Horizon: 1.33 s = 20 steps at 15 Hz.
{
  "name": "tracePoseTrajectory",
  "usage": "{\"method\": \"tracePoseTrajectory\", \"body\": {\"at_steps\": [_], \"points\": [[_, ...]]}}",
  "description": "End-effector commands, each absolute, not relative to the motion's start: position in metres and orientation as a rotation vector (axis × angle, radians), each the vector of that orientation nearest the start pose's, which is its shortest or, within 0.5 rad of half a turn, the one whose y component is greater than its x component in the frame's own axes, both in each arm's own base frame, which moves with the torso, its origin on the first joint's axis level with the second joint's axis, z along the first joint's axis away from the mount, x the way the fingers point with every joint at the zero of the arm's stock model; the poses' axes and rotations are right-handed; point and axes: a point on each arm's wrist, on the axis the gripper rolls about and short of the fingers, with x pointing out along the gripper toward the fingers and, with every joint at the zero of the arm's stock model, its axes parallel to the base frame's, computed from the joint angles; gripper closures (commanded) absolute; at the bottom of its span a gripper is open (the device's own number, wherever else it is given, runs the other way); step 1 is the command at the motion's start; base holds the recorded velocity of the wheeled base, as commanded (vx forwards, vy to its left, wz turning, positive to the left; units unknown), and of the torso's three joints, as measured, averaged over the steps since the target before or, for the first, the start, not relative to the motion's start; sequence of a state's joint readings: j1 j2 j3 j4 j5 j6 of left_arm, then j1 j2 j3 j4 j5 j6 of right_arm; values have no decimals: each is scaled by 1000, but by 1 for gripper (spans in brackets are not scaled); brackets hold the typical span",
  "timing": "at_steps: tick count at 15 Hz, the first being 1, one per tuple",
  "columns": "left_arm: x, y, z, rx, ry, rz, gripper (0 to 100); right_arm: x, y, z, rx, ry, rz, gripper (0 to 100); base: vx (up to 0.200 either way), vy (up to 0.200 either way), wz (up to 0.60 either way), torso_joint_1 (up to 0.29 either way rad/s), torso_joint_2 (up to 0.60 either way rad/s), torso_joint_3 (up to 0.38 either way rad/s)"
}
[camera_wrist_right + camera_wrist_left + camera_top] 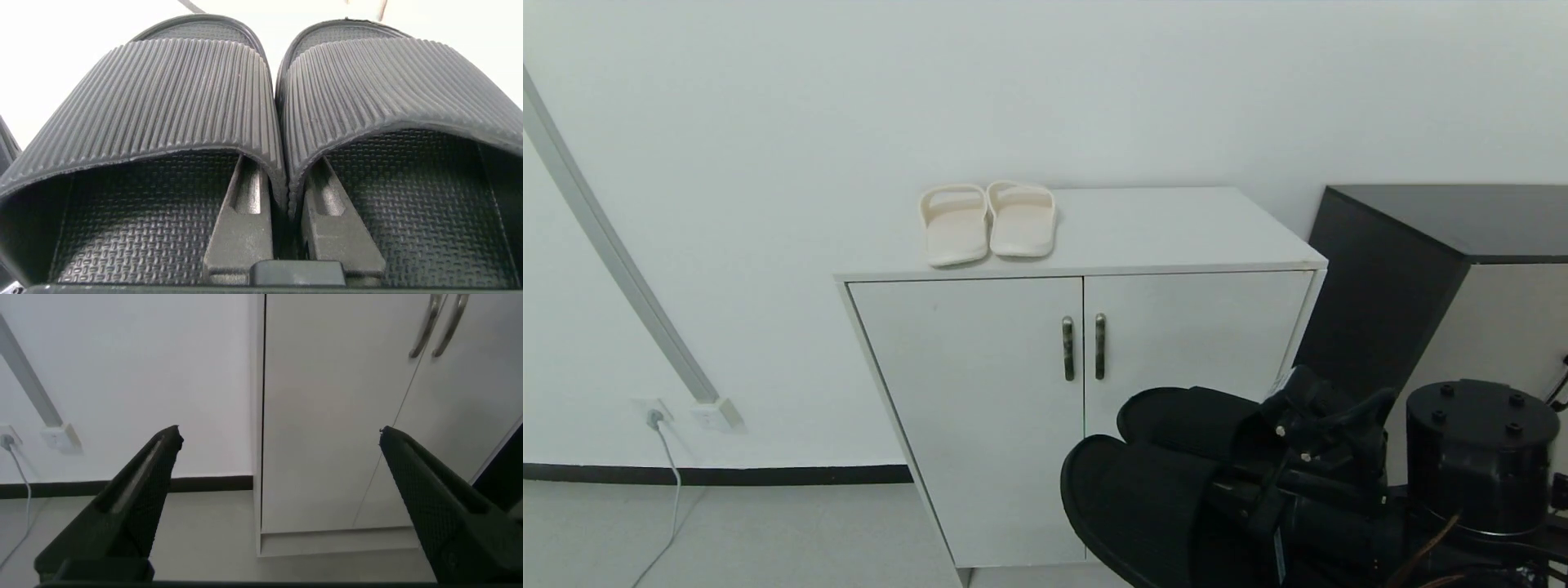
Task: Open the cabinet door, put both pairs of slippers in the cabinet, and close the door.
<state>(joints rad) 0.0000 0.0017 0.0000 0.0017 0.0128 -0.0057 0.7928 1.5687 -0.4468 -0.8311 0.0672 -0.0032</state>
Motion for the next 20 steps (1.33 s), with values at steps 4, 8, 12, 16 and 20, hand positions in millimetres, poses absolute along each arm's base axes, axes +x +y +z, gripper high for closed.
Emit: {"method": "tracePoseTrajectory", "body": {"at_steps": [4, 8, 12, 16, 20], "points": [[-23, 0, 75, -3, 3, 12, 0, 169, 175, 144, -133, 279, 861, 100, 0, 0, 0, -162, 491, 327], [-23, 0, 75, 3, 5, 9, 0, 170, 175, 141, -135, 285, 860, 100, 0, 0, 0, -127, 471, 339], [-23, 1, 77, 6, -3, 37, 0, 169, 176, 140, -146, 277, 868, 100, 0, 0, 0, -89, 452, 362], [-34, 1, 135, -79, -127, 33, 0, 168, 177, 141, -142, 256, 871, 100, 0, 0, 0, -23, 402, 373], [-2, -3, 160, -96, 48, -148, 0, 167, 176, 140, -140, 256, 872, 100, 0, 0, 0, 3, 86, 79]]}}
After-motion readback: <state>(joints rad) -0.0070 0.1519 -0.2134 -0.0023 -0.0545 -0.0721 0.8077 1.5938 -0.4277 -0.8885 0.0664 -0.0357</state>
